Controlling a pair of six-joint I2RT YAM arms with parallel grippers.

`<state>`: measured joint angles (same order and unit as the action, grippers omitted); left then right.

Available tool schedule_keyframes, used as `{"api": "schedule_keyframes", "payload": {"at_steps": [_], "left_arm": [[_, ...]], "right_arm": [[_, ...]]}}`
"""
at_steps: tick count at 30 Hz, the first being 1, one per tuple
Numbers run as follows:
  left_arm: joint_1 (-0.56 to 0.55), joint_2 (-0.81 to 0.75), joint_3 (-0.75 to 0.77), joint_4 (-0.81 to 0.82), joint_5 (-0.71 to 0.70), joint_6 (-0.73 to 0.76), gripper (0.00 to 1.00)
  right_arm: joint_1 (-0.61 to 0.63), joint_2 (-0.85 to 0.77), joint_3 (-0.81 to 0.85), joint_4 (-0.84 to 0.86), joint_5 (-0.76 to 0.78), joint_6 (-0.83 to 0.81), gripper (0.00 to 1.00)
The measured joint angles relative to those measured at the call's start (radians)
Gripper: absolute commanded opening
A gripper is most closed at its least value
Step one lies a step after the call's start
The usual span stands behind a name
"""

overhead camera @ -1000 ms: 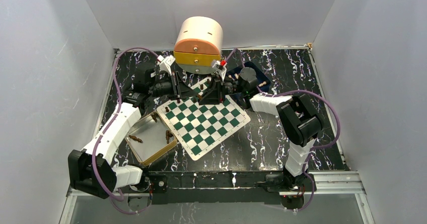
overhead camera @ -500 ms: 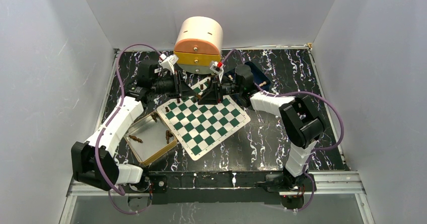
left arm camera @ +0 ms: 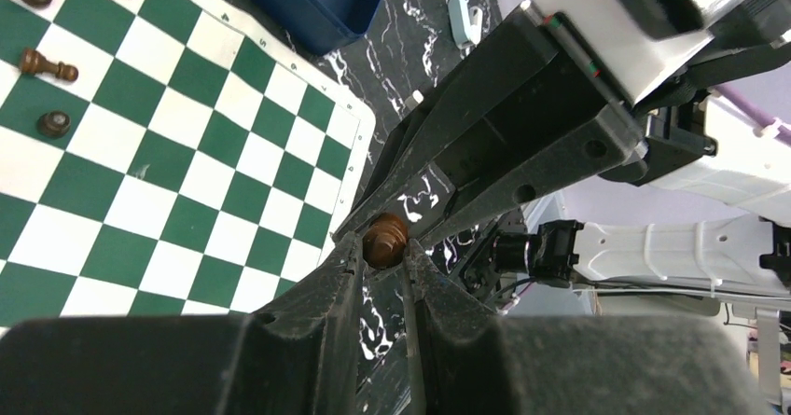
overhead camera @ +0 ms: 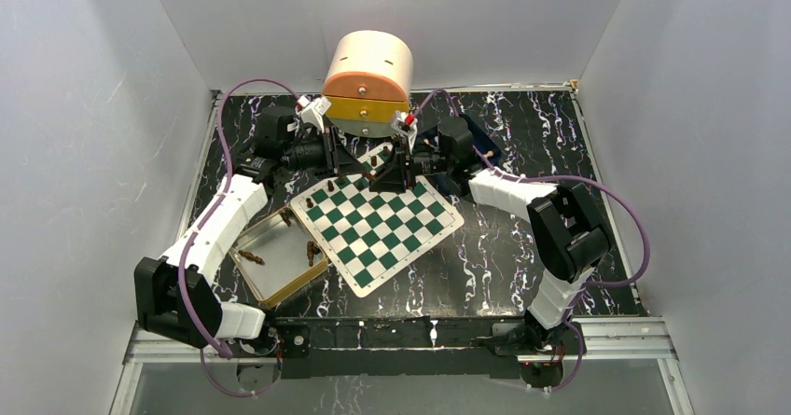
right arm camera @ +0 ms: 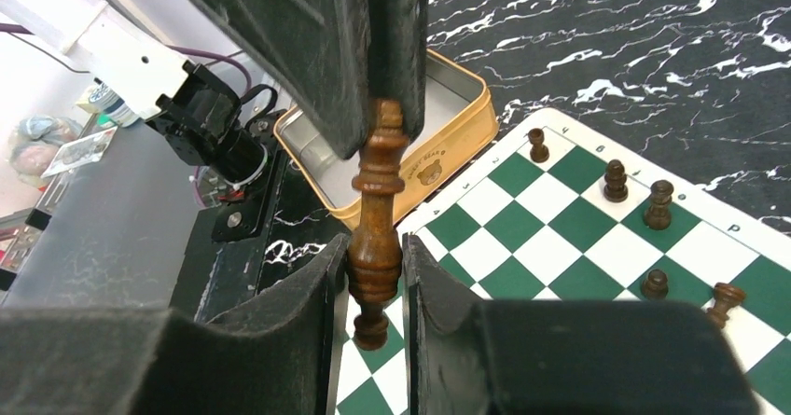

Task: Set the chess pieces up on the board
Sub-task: Place the chess piece on the chessboard.

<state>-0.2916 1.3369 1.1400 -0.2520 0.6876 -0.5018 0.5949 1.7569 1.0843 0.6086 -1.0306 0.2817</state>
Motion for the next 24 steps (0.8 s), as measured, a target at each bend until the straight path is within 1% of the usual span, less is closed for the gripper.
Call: {"api": "schedule_keyframes", "payload": {"at_steps": [3,5,8,10,16,19,24], "left_arm": [[0.003,-0.002,0.0,0.03,0.004,-0.017,0.0],[0.006,-0.008,0.0,0.051,0.006,-0.026,0.0],[0.008,-0.011,0.0,0.072,0.008,-0.034,0.0],[0.009,-0.011,0.0,0.073,0.008,-0.04,0.0],[0.008,-0.011,0.0,0.072,0.008,-0.04,0.0],[0.008,-0.011,0.0,0.064,0.0,-0.024,0.0],[0.008,-0.01,0.011,0.005,-0.065,0.051,0.0]], "right_arm": [[-0.002,-0.005,-0.006,-0.004,-0.008,0.003,0.35],[-0.005,-0.005,-0.021,-0.011,-0.012,0.003,0.34],[-0.006,-0.005,-0.037,-0.026,-0.018,0.003,0.22],[-0.006,-0.005,-0.043,-0.031,-0.019,0.003,0.16],[-0.006,-0.006,-0.049,-0.031,-0.019,0.002,0.04],[-0.006,-0.006,-0.049,-0.034,-0.013,0.002,0.0],[-0.006,-0.011,-0.049,-0.102,0.053,-0.031,0.0]]}}
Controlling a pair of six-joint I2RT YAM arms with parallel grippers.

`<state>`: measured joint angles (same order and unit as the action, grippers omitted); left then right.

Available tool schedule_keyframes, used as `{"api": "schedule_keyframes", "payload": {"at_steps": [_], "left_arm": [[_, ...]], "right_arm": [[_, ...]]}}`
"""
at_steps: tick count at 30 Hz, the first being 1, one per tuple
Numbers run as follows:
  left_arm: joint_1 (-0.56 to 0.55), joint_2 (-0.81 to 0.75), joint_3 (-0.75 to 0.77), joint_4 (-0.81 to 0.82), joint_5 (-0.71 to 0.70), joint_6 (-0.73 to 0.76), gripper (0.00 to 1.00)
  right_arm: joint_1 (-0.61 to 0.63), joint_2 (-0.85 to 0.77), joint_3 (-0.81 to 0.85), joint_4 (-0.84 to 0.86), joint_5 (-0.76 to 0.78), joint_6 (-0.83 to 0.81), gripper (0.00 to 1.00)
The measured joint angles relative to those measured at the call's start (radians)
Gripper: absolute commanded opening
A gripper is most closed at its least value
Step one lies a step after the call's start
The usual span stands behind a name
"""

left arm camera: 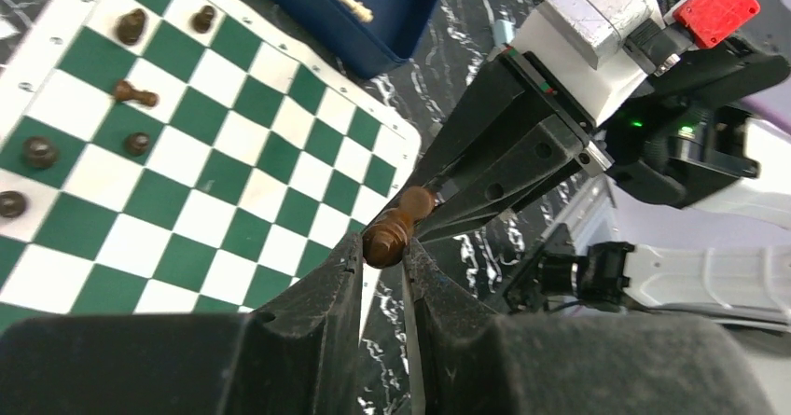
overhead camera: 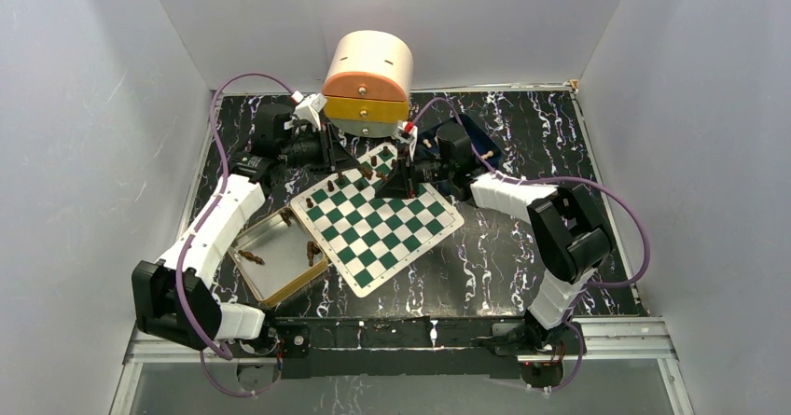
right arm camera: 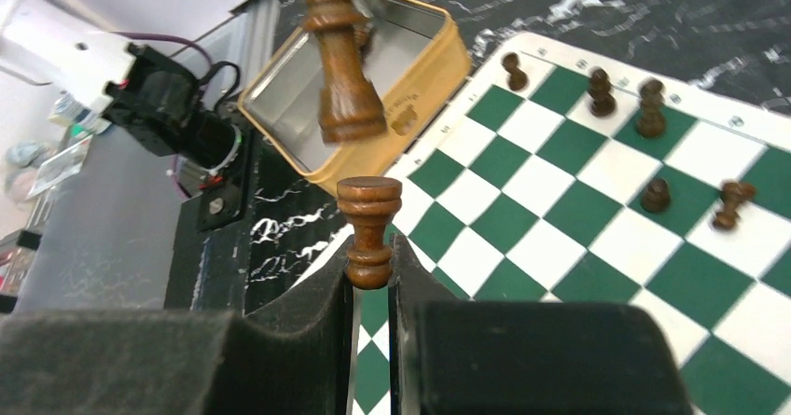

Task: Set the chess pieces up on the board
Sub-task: Place the chess piece on the chessboard.

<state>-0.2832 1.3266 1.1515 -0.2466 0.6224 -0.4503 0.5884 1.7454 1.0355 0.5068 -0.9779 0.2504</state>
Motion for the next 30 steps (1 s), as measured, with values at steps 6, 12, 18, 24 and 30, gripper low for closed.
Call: {"api": "schedule_keyframes", "payload": {"at_steps": [6,12,18,24,30], "left_arm": [[0.0,0.021,0.043,-0.061,-0.121,0.095,0.0],[-0.002,0.106,0.117,-0.08,-0.288,0.196,0.0],[-0.019,0.286,0.23,-0.068,-0.49,0.286,0.0],[-0.062,0.433,0.252,-0.061,-0.653,0.348,0.0],[-0.117,0.506,0.271,-0.057,-0.718,0.37,0.0]], "right_arm": [[0.0,-0.024,-0.025,-0.117,0.142,-0.05,0.0],[0.0,-0.08,-0.056,-0.223,0.243,-0.098,0.0],[0.0,-0.182,-0.128,-0.243,0.306,-0.107,0.0],[0.0,-0.24,-0.169,-0.247,0.354,-0.104,0.01],[0.0,-0.253,-0.18,-0.245,0.369,-0.101,0.02]]}}
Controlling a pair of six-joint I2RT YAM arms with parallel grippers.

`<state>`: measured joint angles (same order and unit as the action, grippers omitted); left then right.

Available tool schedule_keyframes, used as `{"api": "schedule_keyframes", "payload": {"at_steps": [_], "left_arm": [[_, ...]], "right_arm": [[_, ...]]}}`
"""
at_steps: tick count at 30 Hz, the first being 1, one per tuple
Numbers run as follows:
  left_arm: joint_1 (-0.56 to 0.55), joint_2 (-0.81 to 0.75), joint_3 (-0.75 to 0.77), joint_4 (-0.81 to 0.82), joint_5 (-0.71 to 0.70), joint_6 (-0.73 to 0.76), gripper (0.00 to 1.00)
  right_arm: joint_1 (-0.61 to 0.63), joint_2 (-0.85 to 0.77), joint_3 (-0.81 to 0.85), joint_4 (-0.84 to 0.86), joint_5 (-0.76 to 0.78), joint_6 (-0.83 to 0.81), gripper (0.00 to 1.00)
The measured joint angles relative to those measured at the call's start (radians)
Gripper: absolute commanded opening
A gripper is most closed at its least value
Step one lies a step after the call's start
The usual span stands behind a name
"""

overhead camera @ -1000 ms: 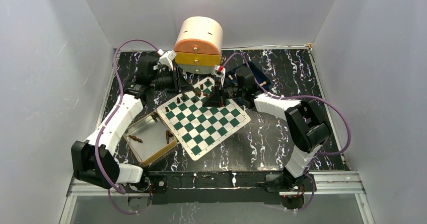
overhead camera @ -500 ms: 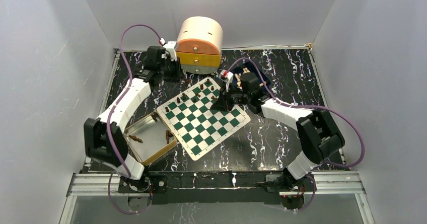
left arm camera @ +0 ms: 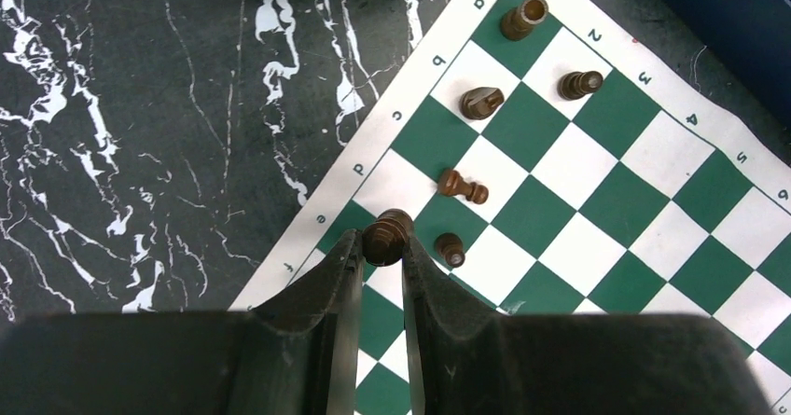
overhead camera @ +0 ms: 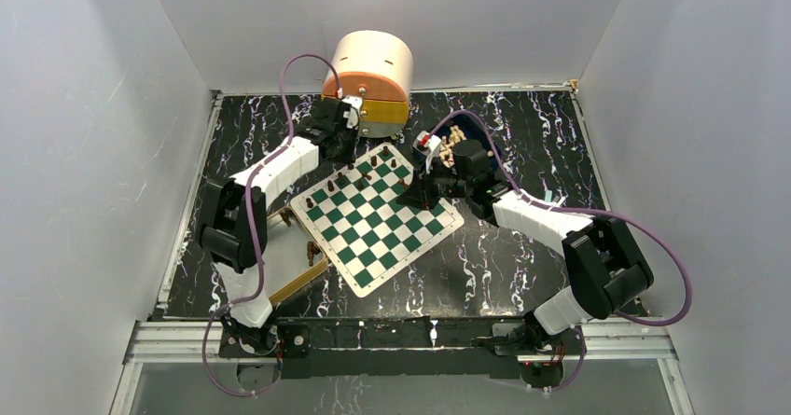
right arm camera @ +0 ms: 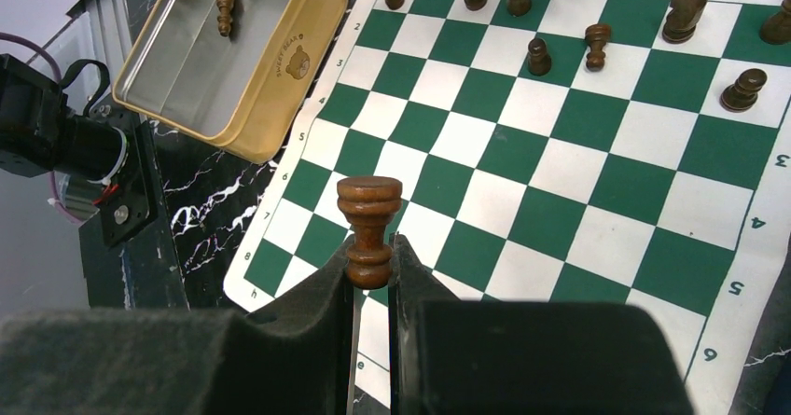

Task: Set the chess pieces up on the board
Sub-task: Place the chess piece on the chessboard.

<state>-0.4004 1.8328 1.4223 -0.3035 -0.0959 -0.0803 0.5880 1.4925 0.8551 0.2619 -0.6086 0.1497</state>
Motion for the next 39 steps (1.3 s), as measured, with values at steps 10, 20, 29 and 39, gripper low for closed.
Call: {"api": "schedule_keyframes", "payload": {"at_steps": [10,20,29,39], "left_arm": [[-0.019,0.085,0.025,0.019,-0.024,0.01,0.0],[-0.019,0.107,0.023,0.044,-0.024,0.01,0.0],[-0.019,0.107,-0.011,0.073,-0.024,0.01,0.0],[-0.021,0.109,-0.024,0.086,-0.024,0.018,0.08]], "right_arm": [[0.0,0.0,0.0,0.0,0.007,-0.003,0.04],[0.0,0.0,0.0,-0.002,0.014,-0.022,0.04],[0.0,0.0,-0.001,-0.002,0.024,-0.027,0.05],[0.0,0.0,-0.001,-0.003,0.027,-0.03,0.06]]}}
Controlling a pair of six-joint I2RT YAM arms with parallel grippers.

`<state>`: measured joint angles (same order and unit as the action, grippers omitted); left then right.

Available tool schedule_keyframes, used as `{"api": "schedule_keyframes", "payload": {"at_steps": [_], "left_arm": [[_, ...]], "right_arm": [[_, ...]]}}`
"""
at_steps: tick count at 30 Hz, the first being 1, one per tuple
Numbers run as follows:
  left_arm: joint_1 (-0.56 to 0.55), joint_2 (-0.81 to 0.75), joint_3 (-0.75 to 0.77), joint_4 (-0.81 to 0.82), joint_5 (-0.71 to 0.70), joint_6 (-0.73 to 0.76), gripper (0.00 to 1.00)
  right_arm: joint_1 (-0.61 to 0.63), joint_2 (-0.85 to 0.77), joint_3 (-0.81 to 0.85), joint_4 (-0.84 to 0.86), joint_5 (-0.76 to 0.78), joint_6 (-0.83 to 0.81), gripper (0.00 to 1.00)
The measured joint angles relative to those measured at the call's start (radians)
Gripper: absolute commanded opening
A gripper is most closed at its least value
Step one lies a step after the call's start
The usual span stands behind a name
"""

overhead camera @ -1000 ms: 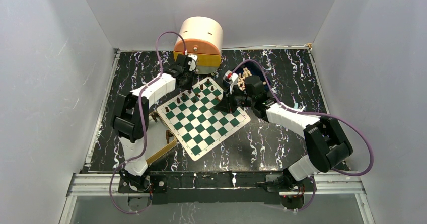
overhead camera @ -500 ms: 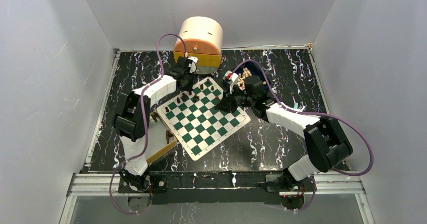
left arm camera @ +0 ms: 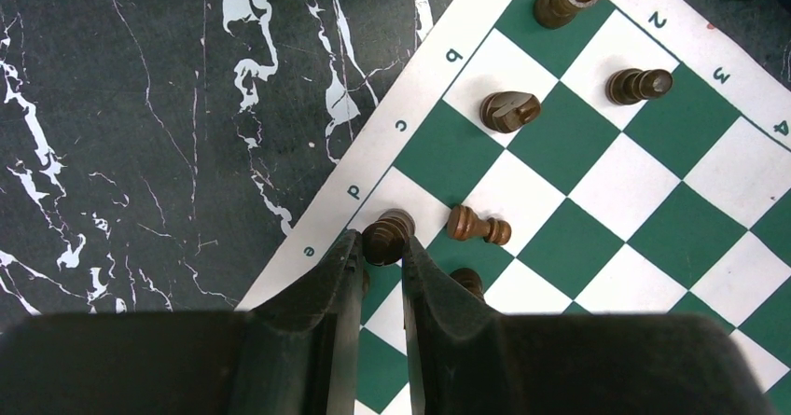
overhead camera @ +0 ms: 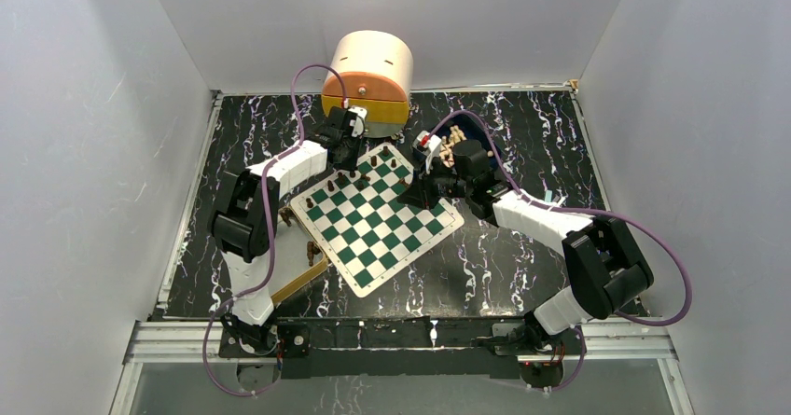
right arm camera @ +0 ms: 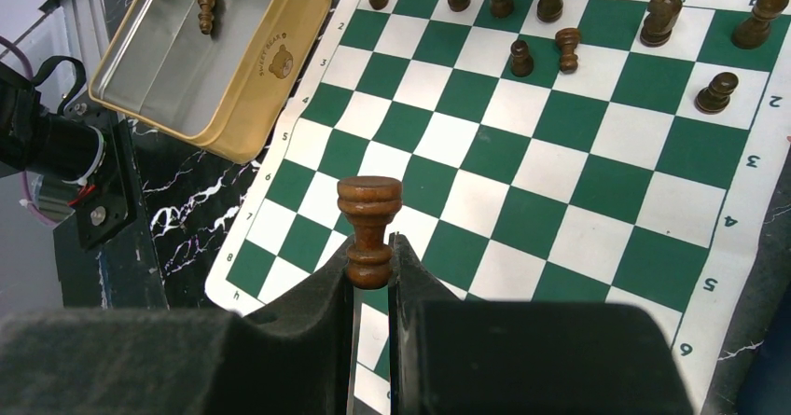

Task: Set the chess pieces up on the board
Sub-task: Place the chess piece on the chessboard.

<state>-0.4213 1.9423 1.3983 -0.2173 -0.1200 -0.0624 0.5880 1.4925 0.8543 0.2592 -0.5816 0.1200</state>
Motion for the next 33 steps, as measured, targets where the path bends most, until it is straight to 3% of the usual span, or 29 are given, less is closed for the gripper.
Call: {"api": "schedule_keyframes", "payload": {"at_steps": [4,12,25,29,33], "left_arm": [[0.0,0.0,-0.001,0.001,0.0,0.0,0.22],[0.0,0.0,-0.003,0.001,-0.001,0.0,0.34],[0.0,-0.051,0.023,-0.048,0.001,-0.003,0.38],[0.0,-0.19,0.024,-0.05,0.121,0.093,0.35],[0.001,-0.417,-0.068,0.023,0.399,0.307,0.38]], "right_arm": [[0.0,0.0,0.0,0.0,0.0,-0.004,0.06],[0.0,0.0,0.0,-0.003,0.004,-0.013,0.07],[0.0,-0.002,-0.001,-0.024,-0.023,-0.009,0.07],[0.0,-0.006,0.001,-0.041,-0.059,0.001,0.08],[0.0,-0.007,0.026,-0.105,-0.099,0.008,0.08]]}}
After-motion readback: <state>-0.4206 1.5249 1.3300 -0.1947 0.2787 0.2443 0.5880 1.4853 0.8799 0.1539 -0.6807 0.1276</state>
